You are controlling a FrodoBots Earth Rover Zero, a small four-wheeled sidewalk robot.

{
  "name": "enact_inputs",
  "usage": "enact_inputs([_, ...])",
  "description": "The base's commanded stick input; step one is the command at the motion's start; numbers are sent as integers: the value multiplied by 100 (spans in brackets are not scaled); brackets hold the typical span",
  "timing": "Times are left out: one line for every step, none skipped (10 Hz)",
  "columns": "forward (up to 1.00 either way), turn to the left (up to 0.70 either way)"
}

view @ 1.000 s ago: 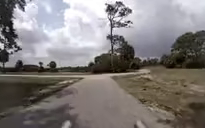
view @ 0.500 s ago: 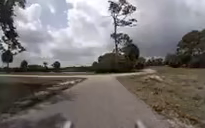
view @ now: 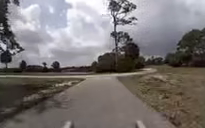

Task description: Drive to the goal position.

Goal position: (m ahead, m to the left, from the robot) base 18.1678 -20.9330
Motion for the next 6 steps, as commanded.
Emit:
enact_inputs([85,0])
enact_inputs([85,3])
enact_inputs([85,27])
enact_inputs([85,30])
enact_inputs([85,0])
enact_inputs([85,0])
